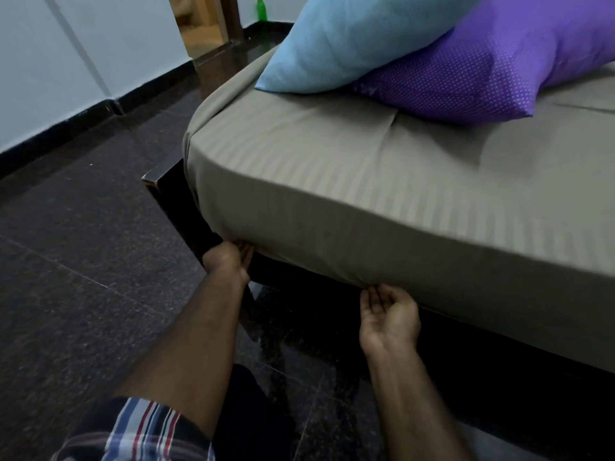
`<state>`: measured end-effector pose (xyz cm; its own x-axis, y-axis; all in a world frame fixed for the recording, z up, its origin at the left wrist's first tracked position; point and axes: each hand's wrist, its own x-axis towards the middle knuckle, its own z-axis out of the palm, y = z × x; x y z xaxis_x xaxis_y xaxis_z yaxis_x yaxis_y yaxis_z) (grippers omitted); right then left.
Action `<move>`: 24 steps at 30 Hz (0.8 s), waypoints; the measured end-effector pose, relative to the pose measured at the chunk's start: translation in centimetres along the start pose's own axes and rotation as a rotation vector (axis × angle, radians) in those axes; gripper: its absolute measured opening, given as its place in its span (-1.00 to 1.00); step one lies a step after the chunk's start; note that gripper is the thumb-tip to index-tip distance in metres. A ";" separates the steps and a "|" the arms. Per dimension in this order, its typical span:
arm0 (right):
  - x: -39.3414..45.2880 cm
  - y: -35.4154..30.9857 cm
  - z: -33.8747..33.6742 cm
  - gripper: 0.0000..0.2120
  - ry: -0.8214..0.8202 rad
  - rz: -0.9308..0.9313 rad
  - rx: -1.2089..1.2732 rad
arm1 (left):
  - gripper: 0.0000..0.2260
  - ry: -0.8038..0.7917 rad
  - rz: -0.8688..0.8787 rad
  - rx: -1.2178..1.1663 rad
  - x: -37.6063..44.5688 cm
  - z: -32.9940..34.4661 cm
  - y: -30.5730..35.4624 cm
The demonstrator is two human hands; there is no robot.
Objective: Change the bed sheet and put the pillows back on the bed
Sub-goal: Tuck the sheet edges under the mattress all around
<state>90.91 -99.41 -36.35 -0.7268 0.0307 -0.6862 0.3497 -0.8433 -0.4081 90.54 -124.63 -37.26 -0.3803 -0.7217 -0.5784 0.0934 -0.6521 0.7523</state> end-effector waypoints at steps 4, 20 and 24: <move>-0.3 0.8 0.0 -0.78 -0.027 0.003 0.043 | -0.85 -0.162 -0.021 -0.113 -1.1 1.3 0.1; -0.7 1.8 0.4 -0.70 -0.106 0.128 -0.031 | -0.78 0.014 0.060 0.003 -1.7 1.3 1.2; -3.7 3.4 2.3 -0.77 -0.110 0.229 -0.304 | -0.78 0.102 0.146 0.185 -4.0 0.6 0.3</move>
<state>93.43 -103.59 -33.79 -0.6628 -0.2112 -0.7184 0.6573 -0.6236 -0.4232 91.53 -121.80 -34.55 -0.2792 -0.8310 -0.4811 -0.0333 -0.4924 0.8697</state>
